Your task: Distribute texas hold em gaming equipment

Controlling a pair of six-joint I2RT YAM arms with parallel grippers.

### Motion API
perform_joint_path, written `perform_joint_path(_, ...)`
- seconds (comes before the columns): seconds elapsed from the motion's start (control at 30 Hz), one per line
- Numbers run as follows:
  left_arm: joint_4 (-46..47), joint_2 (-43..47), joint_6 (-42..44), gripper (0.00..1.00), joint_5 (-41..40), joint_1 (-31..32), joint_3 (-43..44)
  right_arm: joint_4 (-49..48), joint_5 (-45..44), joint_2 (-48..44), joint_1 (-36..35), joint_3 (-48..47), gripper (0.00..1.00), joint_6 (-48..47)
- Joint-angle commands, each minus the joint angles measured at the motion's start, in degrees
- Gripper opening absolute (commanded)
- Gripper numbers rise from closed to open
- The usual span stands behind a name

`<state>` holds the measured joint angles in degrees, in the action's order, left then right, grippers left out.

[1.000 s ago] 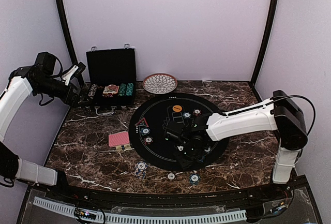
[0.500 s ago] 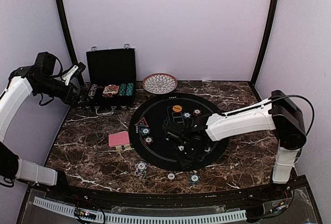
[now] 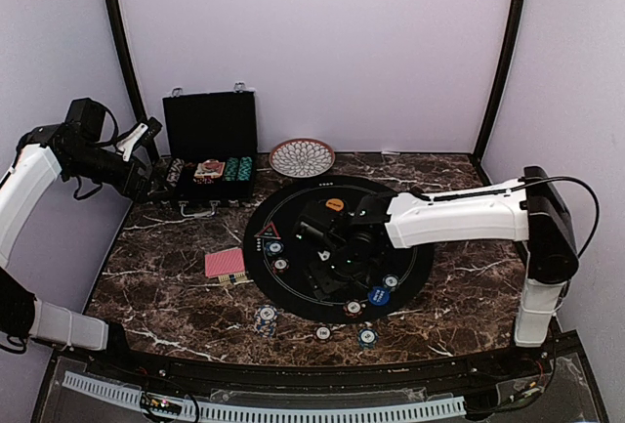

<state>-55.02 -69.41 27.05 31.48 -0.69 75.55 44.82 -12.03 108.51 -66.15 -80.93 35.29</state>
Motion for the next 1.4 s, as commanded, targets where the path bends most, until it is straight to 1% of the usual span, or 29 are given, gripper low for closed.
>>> perform_joint_path(0.0,-1.2,1.4,0.8,0.99,0.9,0.2,0.4,2.0,0.3,-0.4,-3.8,-7.9,0.76,-0.5)
perform_joint_path(0.1,-1.1,1.4,0.8,0.99,1.0,0.2,0.3,2.0,3.1,1.9,-6.1,-12.4,0.81,-1.4)
perform_joint_path(0.3,-1.0,1.5,0.7,0.99,1.0,0.2,-0.1,2.1,7.1,7.3,-8.8,-19.5,0.93,-4.2)
perform_joint_path(0.43,-1.1,1.7,0.8,0.99,1.0,0.2,-0.1,1.7,9.1,10.4,-9.2,-22.4,0.98,-5.8)
perform_joint_path(0.5,-1.1,1.7,0.8,0.99,1.1,0.2,-0.1,2.4,9.0,12.2,-9.5,-24.5,0.99,-6.6)
perform_joint_path(0.67,-1.1,1.8,0.9,0.99,0.9,0.2,-0.1,3.7,8.0,16.1,-9.6,-28.6,0.98,-7.2)
perform_joint_path(0.77,-1.3,1.8,1.1,0.99,0.8,0.2,-0.1,3.9,8.1,17.6,-9.7,-30.0,0.93,-7.4)
perform_joint_path(0.87,-1.2,1.9,1.2,0.99,0.8,0.2,-0.1,4.9,8.1,19.0,-10.1,-31.7,0.85,-7.7)
perform_joint_path(0.97,-1.1,1.8,1.2,0.99,0.8,0.2,-0.3,6.1,7.8,20.4,-10.6,-33.6,0.82,-8.0)
perform_joint_path(1.17,-0.8,1.9,1.2,0.99,0.9,0.2,-0.9,8.1,6.8,22.7,-11.2,-36.1,0.8,-8.4)
perform_joint_path(1.37,-0.8,2.2,1.4,0.99,0.8,0.2,-0.9,9.9,3.6,24.4,-11.7,-38.3,0.79,-8.4)
